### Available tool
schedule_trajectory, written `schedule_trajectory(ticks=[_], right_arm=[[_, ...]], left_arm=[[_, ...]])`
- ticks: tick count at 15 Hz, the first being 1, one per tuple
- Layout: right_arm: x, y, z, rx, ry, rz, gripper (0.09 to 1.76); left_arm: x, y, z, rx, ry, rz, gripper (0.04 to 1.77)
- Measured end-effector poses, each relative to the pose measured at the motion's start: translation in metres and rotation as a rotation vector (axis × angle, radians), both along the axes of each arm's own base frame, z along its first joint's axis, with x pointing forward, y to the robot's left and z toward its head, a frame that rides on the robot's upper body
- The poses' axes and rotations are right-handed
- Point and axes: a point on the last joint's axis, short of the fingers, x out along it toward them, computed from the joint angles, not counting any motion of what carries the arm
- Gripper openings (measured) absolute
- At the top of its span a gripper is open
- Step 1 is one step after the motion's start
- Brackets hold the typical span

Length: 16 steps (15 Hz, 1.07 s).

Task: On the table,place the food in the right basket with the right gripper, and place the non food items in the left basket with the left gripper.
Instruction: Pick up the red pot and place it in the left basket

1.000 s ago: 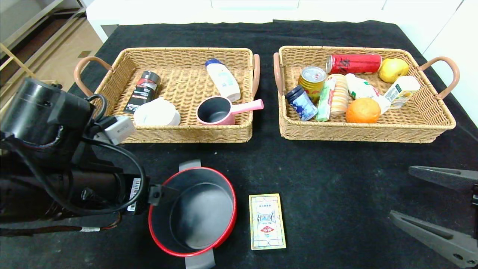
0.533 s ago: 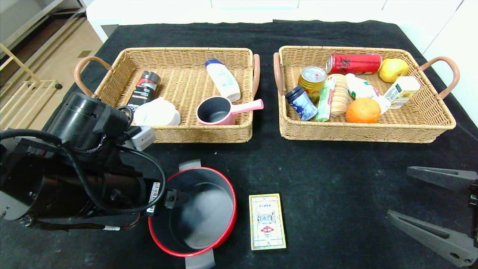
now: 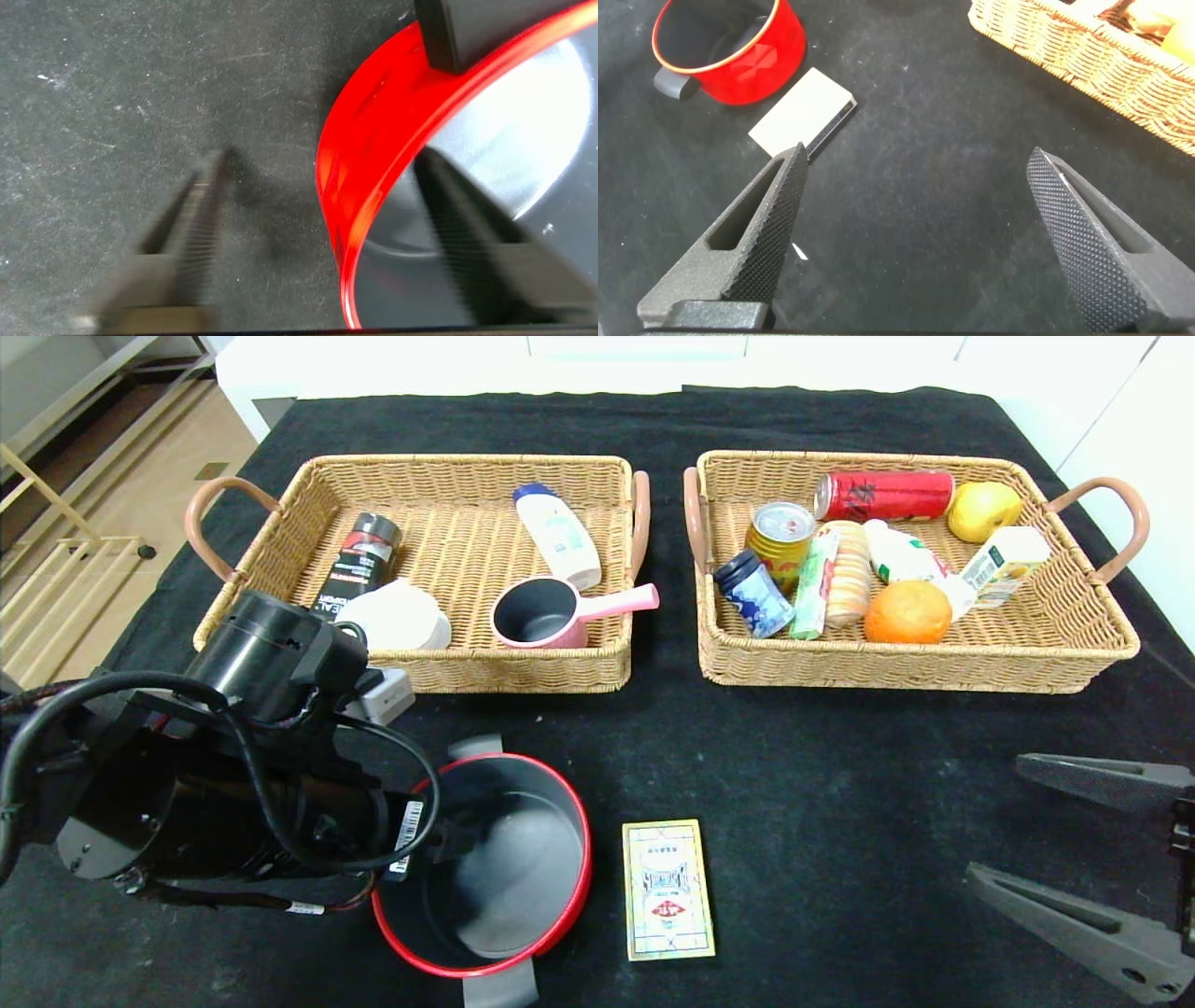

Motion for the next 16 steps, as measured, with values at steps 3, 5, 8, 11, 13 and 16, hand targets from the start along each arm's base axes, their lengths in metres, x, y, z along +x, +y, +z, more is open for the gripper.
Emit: schedule_trajectory(ticks=[3, 5, 8, 11, 13, 16], right_arm=[[0.0007, 0.0003, -0.0004, -0.002, 0.002, 0.000, 1.71], [0.0007, 0.0003, -0.0004, -0.002, 0.002, 0.000, 1.71], [0.0008, 0.0003, -0.0007, -0.002, 0.003, 0.001, 1.71], [0.0017, 0.0009, -0.0017, -0.005, 0.010, 0.003, 1.71], [0.0028, 0.0014, -0.0025, -0.006, 0.015, 0.004, 1.71], [0.0032, 0.0022, -0.0036, -0.007, 0.025, 0.010, 1.71]], left_arm=[[0.0023, -0.0015, -0.0024, 0.006, 0.008, -0.002, 0.93], [0.0032, -0.0020, -0.0037, 0.009, 0.013, -0.002, 0.75], [0.0036, -0.0024, -0.0044, 0.008, 0.015, -0.001, 0.19], [0.0034, -0.0023, -0.0047, 0.010, 0.016, -0.001, 0.19], [0.0034, -0.0023, -0.0048, 0.009, 0.017, -0.002, 0.19], [0.0018, -0.0039, -0.0053, 0.010, 0.019, -0.009, 0.19]])
